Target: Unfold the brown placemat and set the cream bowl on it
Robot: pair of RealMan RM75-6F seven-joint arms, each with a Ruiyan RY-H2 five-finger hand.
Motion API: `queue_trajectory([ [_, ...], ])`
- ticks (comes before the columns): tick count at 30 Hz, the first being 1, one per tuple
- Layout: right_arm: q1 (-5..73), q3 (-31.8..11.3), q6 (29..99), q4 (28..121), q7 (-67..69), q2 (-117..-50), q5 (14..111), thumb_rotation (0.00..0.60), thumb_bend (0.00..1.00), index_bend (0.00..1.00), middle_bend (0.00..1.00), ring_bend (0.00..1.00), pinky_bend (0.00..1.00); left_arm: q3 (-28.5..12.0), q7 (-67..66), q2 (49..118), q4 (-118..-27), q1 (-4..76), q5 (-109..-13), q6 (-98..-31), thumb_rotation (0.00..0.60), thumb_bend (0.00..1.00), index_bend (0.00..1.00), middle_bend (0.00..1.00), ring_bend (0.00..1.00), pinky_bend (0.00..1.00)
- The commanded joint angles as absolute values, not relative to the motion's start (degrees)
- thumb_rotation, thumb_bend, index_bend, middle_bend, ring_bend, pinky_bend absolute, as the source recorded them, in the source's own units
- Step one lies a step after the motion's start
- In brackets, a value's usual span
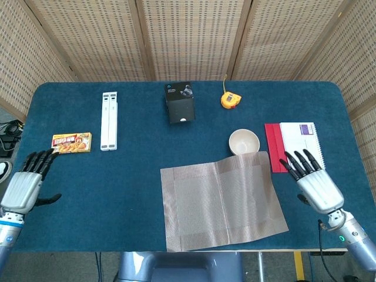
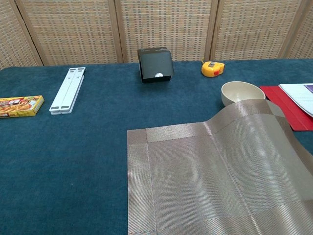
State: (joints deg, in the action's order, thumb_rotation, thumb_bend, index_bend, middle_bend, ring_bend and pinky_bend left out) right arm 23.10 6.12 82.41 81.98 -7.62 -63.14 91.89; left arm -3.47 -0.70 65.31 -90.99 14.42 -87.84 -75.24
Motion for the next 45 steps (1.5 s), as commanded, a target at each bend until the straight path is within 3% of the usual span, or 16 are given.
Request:
queue_trajectory([
  [1, 18.91, 3.01, 86.13, 78.68, -2.07, -67.37, 87.71, 0.600, 0.00, 0.00, 0.00, 0.00, 0.00, -2.64, 1.51, 68.29, -87.40, 22.10, -96.33, -69.51, 0.600, 0.00, 0.00, 0.00, 0.00, 0.00],
  [4, 16.94, 1.48, 87.71, 77.34, -0.07, -70.32, 86.05, 0.600, 0.00, 0.00, 0.00, 0.00, 0.00, -1.52, 4.66, 69.60, -86.48, 28.53, -101.05, -63.03, 0.600, 0.00, 0.00, 0.00, 0.00, 0.00],
  [13, 14.90, -0.33, 88.96, 74.23, 1.19, -73.76, 85.86, 0.600, 0.00, 0.00, 0.00, 0.00, 0.00, -1.44, 2.87, 75.71, -84.17, 39.62, -105.80, -52.91, 0.600, 0.00, 0.02, 0.00, 0.00, 0.00],
  [28, 13.79, -2.06, 88.20, 73.58, 2.00, -73.86, 87.08, 0.600, 0.00, 0.00, 0.00, 0.00, 0.00, 2.44, 3.44, 89.04, -72.09, 48.46, -111.20, -52.43, 0.600, 0.00, 0.18, 0.00, 0.00, 0.00],
  [45, 13.09, -3.54, 87.38, 73.59, 3.10, -73.58, 87.51, 0.600, 0.00, 0.02, 0.00, 0.00, 0.00, 4.68, 3.64, 95.82, -66.30, 52.13, -108.82, -51.55, 0.600, 0.00, 0.18, 0.00, 0.00, 0.00],
])
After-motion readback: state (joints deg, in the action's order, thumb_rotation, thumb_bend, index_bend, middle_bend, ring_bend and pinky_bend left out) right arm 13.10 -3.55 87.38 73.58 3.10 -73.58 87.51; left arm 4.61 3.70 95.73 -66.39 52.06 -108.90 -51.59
